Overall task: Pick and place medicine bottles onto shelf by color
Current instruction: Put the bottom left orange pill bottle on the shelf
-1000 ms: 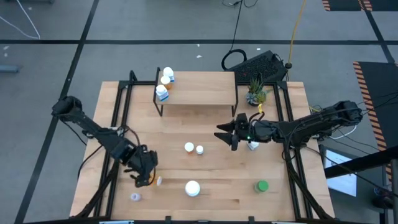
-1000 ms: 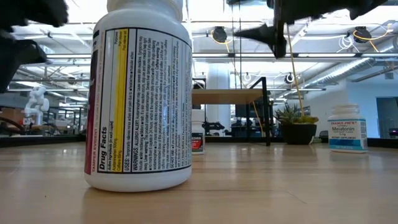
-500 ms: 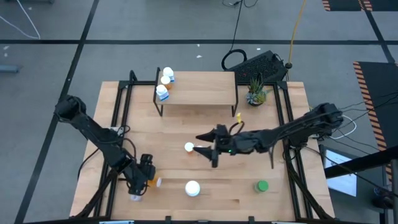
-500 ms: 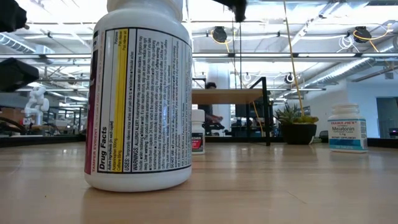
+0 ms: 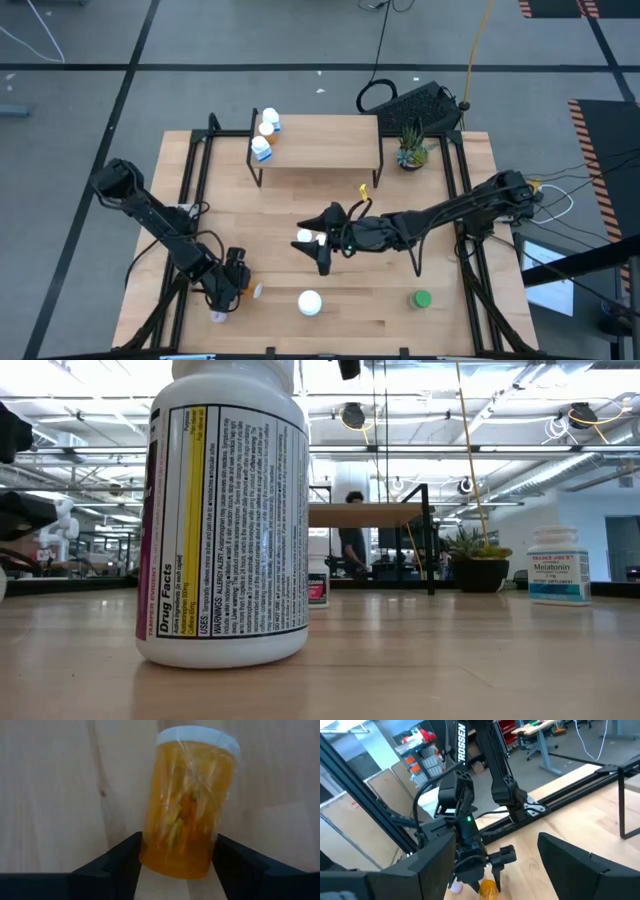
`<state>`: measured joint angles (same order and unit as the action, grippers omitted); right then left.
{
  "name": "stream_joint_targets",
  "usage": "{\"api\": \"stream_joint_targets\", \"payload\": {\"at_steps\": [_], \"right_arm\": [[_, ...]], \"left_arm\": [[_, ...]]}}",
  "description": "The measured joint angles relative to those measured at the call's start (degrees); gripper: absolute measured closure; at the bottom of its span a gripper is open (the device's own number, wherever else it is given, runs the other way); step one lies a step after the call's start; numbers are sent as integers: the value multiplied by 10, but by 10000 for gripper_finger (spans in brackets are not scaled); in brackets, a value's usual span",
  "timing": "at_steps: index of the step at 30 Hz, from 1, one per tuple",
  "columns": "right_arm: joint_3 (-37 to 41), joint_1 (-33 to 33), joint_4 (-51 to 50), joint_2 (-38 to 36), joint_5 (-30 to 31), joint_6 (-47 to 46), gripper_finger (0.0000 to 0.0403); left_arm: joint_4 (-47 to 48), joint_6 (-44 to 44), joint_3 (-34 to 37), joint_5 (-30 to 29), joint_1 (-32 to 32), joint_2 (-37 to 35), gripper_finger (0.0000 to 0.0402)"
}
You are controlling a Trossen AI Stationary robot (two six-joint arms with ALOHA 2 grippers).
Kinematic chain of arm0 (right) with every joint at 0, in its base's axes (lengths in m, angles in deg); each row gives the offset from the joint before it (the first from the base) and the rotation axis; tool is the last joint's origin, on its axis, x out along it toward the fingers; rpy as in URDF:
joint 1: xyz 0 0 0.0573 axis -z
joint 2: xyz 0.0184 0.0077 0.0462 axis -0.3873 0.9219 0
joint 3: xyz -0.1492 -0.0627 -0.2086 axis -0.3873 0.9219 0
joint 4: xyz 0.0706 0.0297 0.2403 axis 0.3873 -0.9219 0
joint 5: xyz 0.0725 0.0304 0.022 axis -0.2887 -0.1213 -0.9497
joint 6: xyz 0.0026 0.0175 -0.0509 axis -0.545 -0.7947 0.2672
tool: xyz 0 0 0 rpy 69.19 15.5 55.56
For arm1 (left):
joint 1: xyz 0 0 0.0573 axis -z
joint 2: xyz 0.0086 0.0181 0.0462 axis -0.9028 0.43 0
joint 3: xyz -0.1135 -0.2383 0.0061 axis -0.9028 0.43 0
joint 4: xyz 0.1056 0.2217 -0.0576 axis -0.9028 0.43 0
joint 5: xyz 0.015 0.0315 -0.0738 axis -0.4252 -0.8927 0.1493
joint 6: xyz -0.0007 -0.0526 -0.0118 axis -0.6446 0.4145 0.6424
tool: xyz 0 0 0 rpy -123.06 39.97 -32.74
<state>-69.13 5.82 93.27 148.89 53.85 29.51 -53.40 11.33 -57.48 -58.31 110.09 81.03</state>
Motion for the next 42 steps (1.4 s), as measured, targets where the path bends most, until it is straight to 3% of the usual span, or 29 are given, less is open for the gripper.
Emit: {"api": "stream_joint_targets", "payload": {"at_steps": [6,13,18,21,24,27,32,42], "right_arm": [[-8,4,-4,-3,1,18,124],[-8,7,-5,-7,1,39,124],[-58,21,-98,-27,-2,106,124],[-101,36,-153,-44,-1,150,124],[-123,62,-209,-68,-10,121,124],[-123,95,-234,-80,-82,77,124],[-122,105,-141,-74,-194,90,114],[-122,118,-183,-74,-183,250,51]], "left_arm": [[-8,27,1,-15,-9,-8,225],[-25,64,-1,-58,-43,-32,204],[-28,57,-12,-96,-88,-76,214],[-46,31,-19,-102,-124,-112,226],[-87,-13,-30,-112,-162,-148,224],[-148,-76,-46,-113,-192,-176,213],[-227,-145,-72,-114,-235,-194,214],[-386,-220,-100,-78,-297,-195,209]]}}
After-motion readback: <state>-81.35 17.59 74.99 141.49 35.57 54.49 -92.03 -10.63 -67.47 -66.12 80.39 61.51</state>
